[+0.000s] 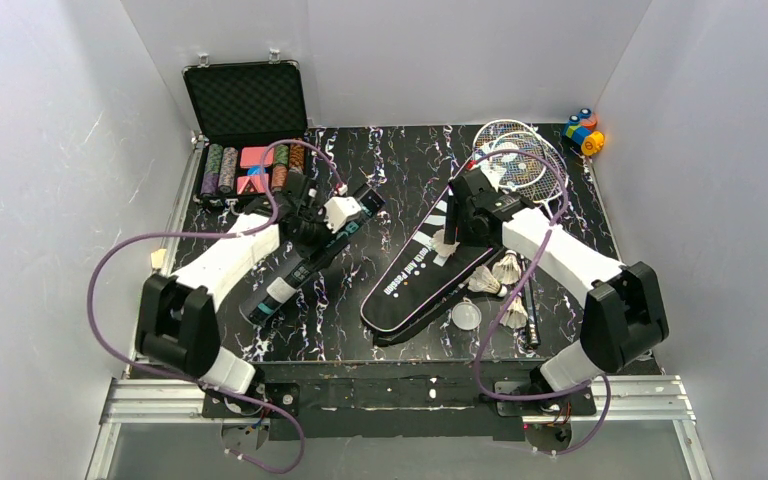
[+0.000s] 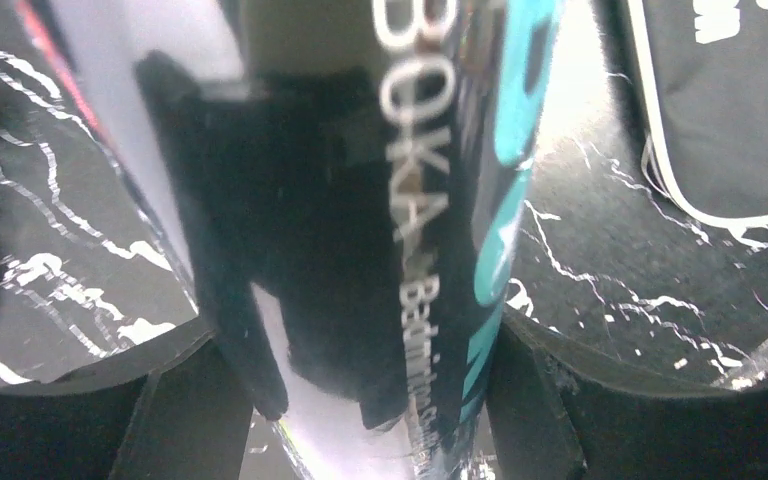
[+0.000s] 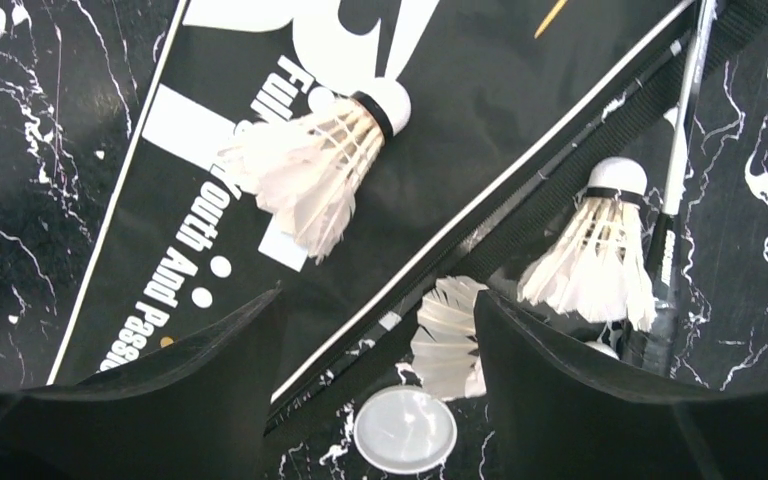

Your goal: Pack up the badminton gear

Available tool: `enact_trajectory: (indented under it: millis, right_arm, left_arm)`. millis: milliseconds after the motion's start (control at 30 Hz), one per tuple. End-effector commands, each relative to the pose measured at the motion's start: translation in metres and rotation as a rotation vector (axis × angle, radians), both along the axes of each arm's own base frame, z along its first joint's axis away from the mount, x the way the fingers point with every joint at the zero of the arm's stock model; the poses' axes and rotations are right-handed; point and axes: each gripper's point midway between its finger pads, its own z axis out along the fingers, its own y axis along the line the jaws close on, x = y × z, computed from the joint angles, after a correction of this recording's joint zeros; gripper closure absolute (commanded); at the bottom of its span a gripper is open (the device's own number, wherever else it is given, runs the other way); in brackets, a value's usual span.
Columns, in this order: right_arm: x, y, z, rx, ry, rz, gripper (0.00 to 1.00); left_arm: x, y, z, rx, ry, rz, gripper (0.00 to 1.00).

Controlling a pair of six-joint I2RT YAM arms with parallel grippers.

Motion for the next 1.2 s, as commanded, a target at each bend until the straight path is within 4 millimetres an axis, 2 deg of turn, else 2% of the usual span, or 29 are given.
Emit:
enact_trajectory:
  millis: [0, 133, 333, 533, 733, 867, 900, 967, 1067, 1167]
  right_arm:
    - [0.028, 0.013, 0.013, 0.005, -0.085, 0.013, 0.25]
    - [0.034, 0.018, 0.001, -0.001, -0.067, 0.023, 0.28]
    - [0.034, 0.021, -0.012, 0.001, -0.044, 0.031, 0.34]
    - [0.038, 0.022, -0.02, -0.007, -0.036, 0.024, 0.57]
    - [0.035, 0.02, -0.021, -0.004, -0.042, 0.018, 0.78]
    - [0.028, 0.012, -0.008, -0.011, -0.061, 0.009, 0.91]
    - [0.026, 0.011, -0.002, -0.006, -0.073, 0.013, 0.93]
    - [0.02, 0.007, 0.011, 0.007, -0.095, 0.018, 0.97]
    - [0.006, 0.007, 0.032, 0.063, -0.117, 0.048, 0.99]
    - [-0.019, 0.017, 0.054, 0.183, -0.127, 0.114, 0.99]
  left_arm:
    - [-0.026, 0.006, 0.035, -0.018, -0.033, -0.052, 0.61]
    - [-0.042, 0.005, 0.047, -0.065, -0.028, -0.047, 0.61]
    - [-0.053, 0.007, 0.049, -0.082, -0.031, -0.031, 0.62]
    - [-0.056, 0.005, 0.06, -0.111, -0.076, -0.042, 0.66]
    - [-0.064, -0.003, 0.061, -0.119, -0.123, -0.098, 0.67]
    - [-0.074, -0.01, 0.051, -0.088, -0.162, -0.175, 0.71]
    - [-0.075, -0.012, 0.048, -0.079, -0.168, -0.19, 0.79]
    - [-0.078, -0.011, 0.044, -0.066, -0.176, -0.219, 0.86]
    - [-0.085, -0.009, 0.047, -0.058, -0.247, -0.301, 0.9]
    - [-0.084, -0.008, 0.055, -0.061, -0.351, -0.361, 0.94]
